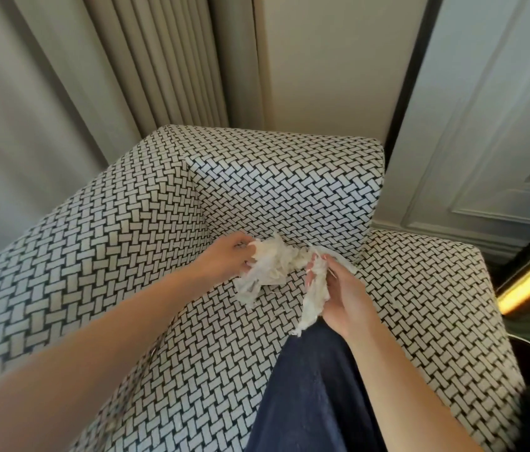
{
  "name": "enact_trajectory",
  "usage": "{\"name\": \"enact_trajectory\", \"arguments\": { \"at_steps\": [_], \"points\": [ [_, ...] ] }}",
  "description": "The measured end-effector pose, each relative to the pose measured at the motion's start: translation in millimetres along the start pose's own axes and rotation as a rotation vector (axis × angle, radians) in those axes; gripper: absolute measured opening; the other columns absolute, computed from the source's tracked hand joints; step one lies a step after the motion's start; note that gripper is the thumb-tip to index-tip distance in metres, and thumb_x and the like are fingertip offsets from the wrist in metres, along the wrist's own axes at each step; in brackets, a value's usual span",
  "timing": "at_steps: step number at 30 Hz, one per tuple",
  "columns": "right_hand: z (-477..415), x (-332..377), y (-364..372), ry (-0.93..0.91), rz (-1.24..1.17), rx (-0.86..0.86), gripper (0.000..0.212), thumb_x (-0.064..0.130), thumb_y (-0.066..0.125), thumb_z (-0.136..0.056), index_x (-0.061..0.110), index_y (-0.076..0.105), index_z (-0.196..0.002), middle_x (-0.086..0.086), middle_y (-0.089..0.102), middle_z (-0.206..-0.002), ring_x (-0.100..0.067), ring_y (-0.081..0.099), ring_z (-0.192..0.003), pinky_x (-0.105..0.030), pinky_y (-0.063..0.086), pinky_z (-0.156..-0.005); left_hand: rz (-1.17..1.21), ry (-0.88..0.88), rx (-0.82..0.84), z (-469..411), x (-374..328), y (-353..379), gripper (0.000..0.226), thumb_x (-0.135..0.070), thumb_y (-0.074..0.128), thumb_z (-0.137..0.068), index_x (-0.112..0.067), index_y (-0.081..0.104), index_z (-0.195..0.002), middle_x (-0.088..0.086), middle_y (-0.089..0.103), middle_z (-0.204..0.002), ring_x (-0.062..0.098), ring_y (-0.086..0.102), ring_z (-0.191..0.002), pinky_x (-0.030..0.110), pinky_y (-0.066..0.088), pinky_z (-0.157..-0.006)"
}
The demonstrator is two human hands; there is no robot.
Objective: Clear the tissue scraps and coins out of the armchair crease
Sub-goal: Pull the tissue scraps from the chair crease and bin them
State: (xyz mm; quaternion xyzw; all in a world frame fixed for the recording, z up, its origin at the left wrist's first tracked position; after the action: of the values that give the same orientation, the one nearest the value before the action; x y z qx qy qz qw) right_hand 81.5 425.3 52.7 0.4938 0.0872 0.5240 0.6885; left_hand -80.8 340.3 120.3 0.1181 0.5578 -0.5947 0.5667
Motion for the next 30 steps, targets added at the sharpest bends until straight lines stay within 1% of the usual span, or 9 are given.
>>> {"name": "enact_trajectory", "arguments": {
  "at_steps": [3,8,11,14,19,22,24,27,30],
  "points": [
    [19.2,21.6,-14.9,-0.036,0.040,0.065,0.028,0.016,0.056,-0.091,0.006,0.058,-0.117,-0.006,0.061,-0.089,-0.012,0.054,-0.067,-0.024,0.048,-0.070,0.056,0.025,0.036,3.3,-22.0,16.2,0.025,-0.019,0.045,-0.099,-0.012,0.050,-0.122,-0.001,0.061,-0.095,0.013,0.060,-0.087,0.025,0.049,-0.078],
    [50.7,60.7,-59.8,-0.116,0.086,-0.007,0.029,0.017,0.053,-0.092,0.004,0.055,-0.119,-0.006,0.057,-0.083,-0.013,0.049,-0.065,-0.029,0.043,-0.073,0.259,0.001,0.096,6.5,-55.5,67.3,0.029,-0.016,0.050,-0.096,-0.010,0.051,-0.124,0.005,0.062,-0.097,0.016,0.059,-0.085,0.034,0.050,-0.090],
    [72.2,87.7,-94.1,-0.111,-0.012,-0.078,0.023,0.012,0.052,-0.093,0.003,0.055,-0.114,-0.007,0.057,-0.079,-0.012,0.048,-0.064,-0.025,0.047,-0.067,0.324,-0.026,0.144,5.1,-74.5,111.4,0.031,-0.015,0.052,-0.096,-0.008,0.051,-0.126,0.002,0.062,-0.089,0.014,0.058,-0.077,0.030,0.051,-0.079],
    [90.1,116.1,-131.9,-0.147,-0.120,-0.073,0.050,0.007,0.071,-0.074,0.006,0.050,-0.120,-0.004,0.056,-0.077,-0.010,0.054,-0.058,-0.024,0.052,-0.059,0.344,-0.026,0.230,3.3,-94.2,160.2,0.032,-0.015,0.051,-0.096,-0.008,0.049,-0.127,0.002,0.060,-0.088,0.012,0.055,-0.073,0.026,0.047,-0.071],
    [110.7,155.9,-195.7,-0.242,-0.218,-0.284,0.043,0.015,0.052,-0.092,0.006,0.045,-0.133,-0.007,0.062,-0.103,-0.009,0.054,-0.067,-0.024,0.051,-0.076,0.310,-0.061,0.338,-1.0,-115.4,236.6,0.036,-0.016,0.052,-0.096,-0.010,0.048,-0.131,0.001,0.063,-0.092,0.010,0.057,-0.075,0.024,0.050,-0.075],
    [120.8,182.3,-234.9,-0.279,-0.232,-0.457,0.042,0.013,0.049,-0.097,0.004,0.044,-0.137,-0.009,0.059,-0.098,-0.012,0.058,-0.083,-0.033,0.049,-0.088,0.259,-0.104,0.429,-1.6,-124.8,288.9,0.037,-0.018,0.052,-0.096,-0.010,0.047,-0.131,0.001,0.063,-0.100,0.011,0.058,-0.083,0.026,0.050,-0.080],
    [127.6,194.4,-249.7,-0.315,-0.231,-0.515,0.042,0.011,0.043,-0.099,0.002,0.041,-0.140,-0.009,0.057,-0.093,-0.014,0.057,-0.082,-0.035,0.051,-0.075,0.250,-0.142,0.463,-2.5,-128.5,315.8,0.040,-0.019,0.052,-0.095,-0.012,0.045,-0.134,0.001,0.062,-0.106,0.013,0.058,-0.093,0.028,0.049,-0.085],
    [130.7,216.3,-272.0,-0.335,-0.307,-0.551,0.041,0.002,0.034,-0.101,-0.008,0.034,-0.140,-0.008,0.051,-0.086,-0.014,0.056,-0.067,-0.019,0.050,-0.045,0.283,-0.186,0.505,-4.6,-138.9,353.3,0.042,-0.018,0.052,-0.096,-0.014,0.042,-0.136,0.001,0.061,-0.106,0.012,0.056,-0.092,0.028,0.046,-0.084],
    [127.7,232.3,-308.2,-0.320,-0.277,-0.606,0.040,0.006,0.033,-0.102,-0.002,0.035,-0.141,-0.013,0.054,-0.115,-0.018,0.054,-0.069,-0.028,0.047,-0.033,0.314,-0.222,0.564,-4.7,-150.5,383.6,0.042,-0.017,0.052,-0.096,-0.014,0.040,-0.136,0.004,0.059,-0.113,0.010,0.054,-0.089,0.025,0.045,-0.078]
  ]
}}
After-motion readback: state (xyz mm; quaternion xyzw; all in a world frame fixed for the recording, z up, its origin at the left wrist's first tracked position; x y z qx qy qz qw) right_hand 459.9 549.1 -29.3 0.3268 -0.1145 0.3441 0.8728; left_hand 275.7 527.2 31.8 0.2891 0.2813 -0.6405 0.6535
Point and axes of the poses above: each hand's wrist, its own z-axis away from the middle knuckle, its own y-axis out of the palm, x = y × z, the point moved 2 cm from there along -z, towards the middle knuckle
